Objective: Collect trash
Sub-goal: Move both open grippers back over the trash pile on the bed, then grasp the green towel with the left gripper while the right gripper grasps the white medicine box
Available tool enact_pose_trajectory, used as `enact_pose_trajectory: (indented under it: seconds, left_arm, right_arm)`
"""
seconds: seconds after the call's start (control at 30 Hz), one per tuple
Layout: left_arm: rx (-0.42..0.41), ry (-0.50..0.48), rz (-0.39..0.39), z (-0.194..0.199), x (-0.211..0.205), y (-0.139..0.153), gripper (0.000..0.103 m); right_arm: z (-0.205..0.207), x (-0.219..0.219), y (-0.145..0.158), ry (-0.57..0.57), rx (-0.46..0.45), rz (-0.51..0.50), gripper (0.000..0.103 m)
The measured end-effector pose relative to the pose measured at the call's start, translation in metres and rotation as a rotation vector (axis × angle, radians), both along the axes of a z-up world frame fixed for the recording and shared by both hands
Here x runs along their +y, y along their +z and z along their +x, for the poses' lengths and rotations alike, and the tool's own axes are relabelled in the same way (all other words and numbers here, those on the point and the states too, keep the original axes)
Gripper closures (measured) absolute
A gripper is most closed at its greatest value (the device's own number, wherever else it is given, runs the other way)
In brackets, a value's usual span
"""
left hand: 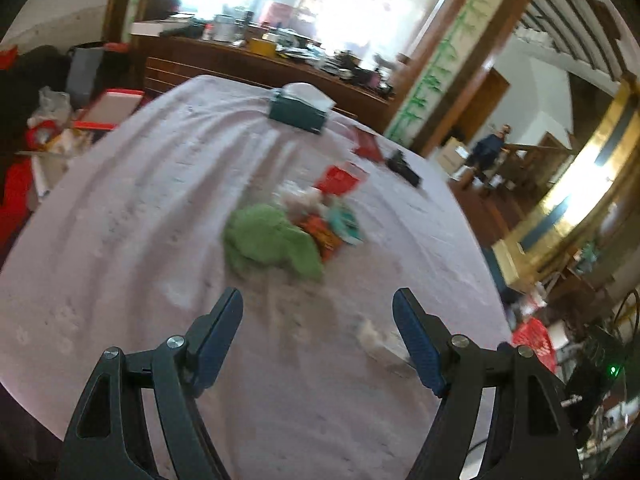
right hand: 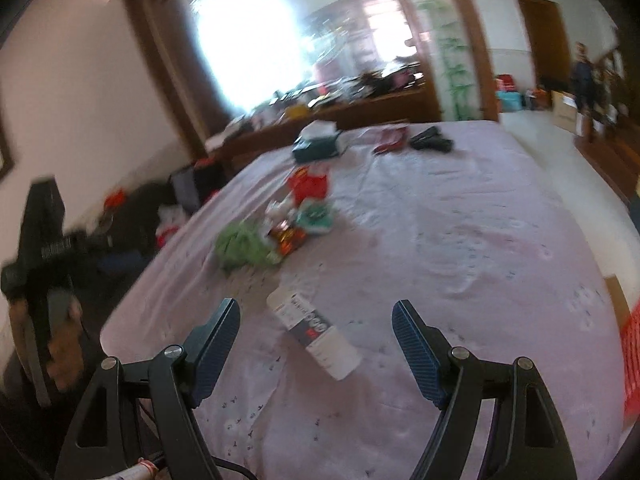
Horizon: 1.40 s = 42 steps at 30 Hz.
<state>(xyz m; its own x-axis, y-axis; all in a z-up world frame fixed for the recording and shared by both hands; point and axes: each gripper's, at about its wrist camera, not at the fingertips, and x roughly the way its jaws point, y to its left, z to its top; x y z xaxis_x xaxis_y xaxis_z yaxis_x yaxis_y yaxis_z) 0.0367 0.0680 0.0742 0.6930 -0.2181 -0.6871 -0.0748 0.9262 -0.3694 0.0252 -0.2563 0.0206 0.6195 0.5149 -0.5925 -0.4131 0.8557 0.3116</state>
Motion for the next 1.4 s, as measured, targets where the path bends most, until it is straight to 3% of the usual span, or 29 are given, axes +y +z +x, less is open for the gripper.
enact_pose_trajectory:
  seconds: [0.13, 0.33, 0.47, 0.53, 0.63, 0.83, 0.9, 1.17, 1.3, 1.4]
  left_arm:
    - [0.032, 0.025, 0.039, 0.025, 0.014, -0.018, 0.027]
    - [0.084, 0.013, 0.021, 0.058, 0.021, -0.045, 0.027]
    - [0.109, -0.006, 0.087, 0.088, 0.015, -0.055, 0.027]
    - [0.125, -0.011, 0.156, 0.104, 0.008, -0.058, 0.027]
    - [0.148, -0.022, 0.227, 0.126, 0.003, -0.067, 0.027]
    - [0.193, -0.073, 0.341, 0.162, 0.000, -0.087, 0.027]
    - [0.205, -0.075, 0.353, 0.165, -0.001, -0.091, 0.029]
    - [0.224, -0.206, 0.412, 0.156, -0.029, -0.099, 0.030]
    - [0.263, -0.169, 0.408, 0.168, -0.020, -0.108, 0.032]
    - [0.259, -0.146, 0.374, 0.168, -0.015, -0.106, 0.041]
  right_arm:
    - [0.027, 0.019, -0.021, 0.071, 0.060, -0.016, 0.021]
    - [0.058, 0.037, -0.049, 0.128, 0.137, -0.053, 0.021]
    - [0.071, 0.044, -0.059, 0.162, 0.174, -0.032, 0.021]
    - [0.073, 0.048, -0.062, 0.182, 0.180, -0.035, 0.021]
    - [0.071, 0.051, -0.065, 0.205, 0.181, -0.026, 0.027]
    - [0.063, 0.056, -0.074, 0.219, 0.193, -0.049, 0.053]
    - [0.057, 0.058, -0.076, 0.231, 0.201, -0.056, 0.061]
    - [0.048, 0.061, -0.074, 0.197, 0.186, -0.080, 0.062]
    - [0.049, 0.059, -0.075, 0.183, 0.195, -0.060, 0.062]
    - [0.048, 0.057, -0.075, 0.169, 0.193, -0.060, 0.062]
